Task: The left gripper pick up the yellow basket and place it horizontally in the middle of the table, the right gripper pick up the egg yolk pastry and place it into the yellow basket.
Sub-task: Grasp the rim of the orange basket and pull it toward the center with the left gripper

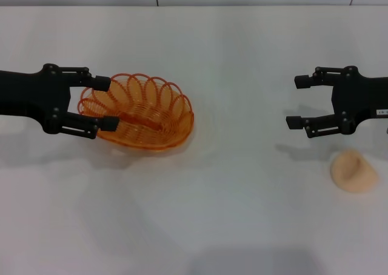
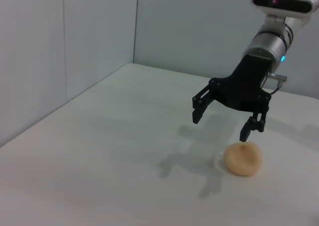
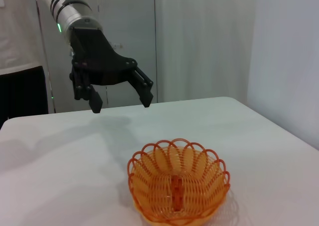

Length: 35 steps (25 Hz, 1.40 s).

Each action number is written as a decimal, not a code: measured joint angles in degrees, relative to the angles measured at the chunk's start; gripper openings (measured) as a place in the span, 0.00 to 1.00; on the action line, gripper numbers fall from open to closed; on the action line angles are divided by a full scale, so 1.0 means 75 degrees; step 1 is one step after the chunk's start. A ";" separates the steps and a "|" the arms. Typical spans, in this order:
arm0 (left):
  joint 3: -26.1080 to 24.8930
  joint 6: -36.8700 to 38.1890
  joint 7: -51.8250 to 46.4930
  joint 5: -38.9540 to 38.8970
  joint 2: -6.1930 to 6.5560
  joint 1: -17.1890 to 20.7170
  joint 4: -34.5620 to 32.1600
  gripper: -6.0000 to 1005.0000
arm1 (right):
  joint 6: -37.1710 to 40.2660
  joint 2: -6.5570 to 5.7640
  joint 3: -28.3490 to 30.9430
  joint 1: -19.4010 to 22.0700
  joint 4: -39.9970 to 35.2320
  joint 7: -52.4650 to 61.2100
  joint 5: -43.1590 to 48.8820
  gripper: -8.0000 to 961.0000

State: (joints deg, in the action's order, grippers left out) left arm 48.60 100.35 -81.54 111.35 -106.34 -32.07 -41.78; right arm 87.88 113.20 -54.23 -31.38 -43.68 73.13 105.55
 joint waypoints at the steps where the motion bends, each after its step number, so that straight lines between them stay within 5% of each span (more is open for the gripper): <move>1: 0.0000 -0.0001 -0.0002 0.0002 0.0000 -0.0005 0.0000 0.86 | -0.0001 0.0000 0.0000 0.0000 0.0002 0.0000 0.0000 0.89; 25: -0.0029 -0.0074 -0.0200 0.0072 -0.0083 -0.0025 -0.0017 0.86 | -0.0039 0.0049 0.0026 0.0024 0.0004 -0.0018 0.0000 0.88; 35: -0.0057 -0.0566 -0.3658 0.0629 -0.0447 0.0173 -0.2039 0.86 | -0.0121 0.0082 0.0072 0.0064 -0.0028 -0.0052 0.0000 0.88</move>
State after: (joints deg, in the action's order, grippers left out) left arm 48.18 96.10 -108.98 116.07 -109.70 -30.77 -57.07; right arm 86.97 113.81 -53.69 -30.90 -43.88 72.74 105.55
